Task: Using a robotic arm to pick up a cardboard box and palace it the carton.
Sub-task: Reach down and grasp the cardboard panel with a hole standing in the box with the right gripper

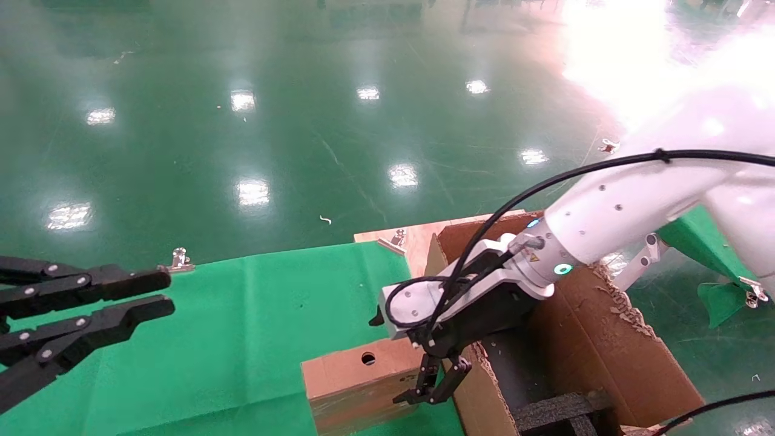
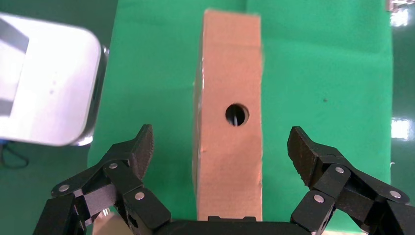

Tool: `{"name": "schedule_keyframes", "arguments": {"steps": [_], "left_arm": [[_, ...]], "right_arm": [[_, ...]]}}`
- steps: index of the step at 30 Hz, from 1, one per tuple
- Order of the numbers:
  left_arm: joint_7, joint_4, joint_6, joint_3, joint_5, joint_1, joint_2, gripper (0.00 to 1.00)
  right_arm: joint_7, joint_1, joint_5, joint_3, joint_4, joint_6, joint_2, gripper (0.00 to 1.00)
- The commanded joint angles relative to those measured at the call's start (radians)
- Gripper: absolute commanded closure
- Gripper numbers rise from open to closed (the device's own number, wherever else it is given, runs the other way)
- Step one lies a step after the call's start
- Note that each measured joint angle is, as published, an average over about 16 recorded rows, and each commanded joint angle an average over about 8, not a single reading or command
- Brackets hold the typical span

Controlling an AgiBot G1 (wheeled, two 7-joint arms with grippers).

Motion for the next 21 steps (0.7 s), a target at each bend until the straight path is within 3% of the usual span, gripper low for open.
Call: {"name": "schedule_keyframes", "arguments": {"steps": [1, 6, 12, 14, 15, 20, 21], "left_arm": [[0.000, 0.000, 0.000, 0.000, 0.000, 0.000, 0.000, 1.00], [0.000, 0.000, 0.000, 0.000, 0.000, 0.000, 0.000, 0.99], [0.000, 0.000, 0.000, 0.000, 0.000, 0.000, 0.000, 0.27], [0.000, 0.000, 0.000, 0.000, 0.000, 0.000, 0.000, 0.03], [0.000, 0.000, 0.000, 0.000, 0.000, 0.000, 0.000, 0.00], [0.000, 0.000, 0.000, 0.000, 0.000, 0.000, 0.000, 0.00], [0.000, 0.000, 0.000, 0.000, 0.000, 0.000, 0.000, 0.00]], "right_arm": [[-0.010, 0.020, -0.014, -0.037, -0.017, 0.001, -0.017, 0.00], [-0.049, 0.044, -0.040, -0.095, -0.053, 0.011, -0.055, 0.00], [-0.094, 0.053, -0.067, -0.137, -0.093, 0.019, -0.089, 0.00], [-0.103, 0.055, -0.072, -0.146, -0.103, 0.020, -0.097, 0.20], [-0.107, 0.056, -0.072, -0.150, -0.109, 0.021, -0.100, 0.33], [-0.116, 0.060, -0.070, -0.159, -0.125, 0.027, -0.107, 0.95], [-0.117, 0.060, -0.069, -0.159, -0.127, 0.028, -0.108, 1.00]]}}
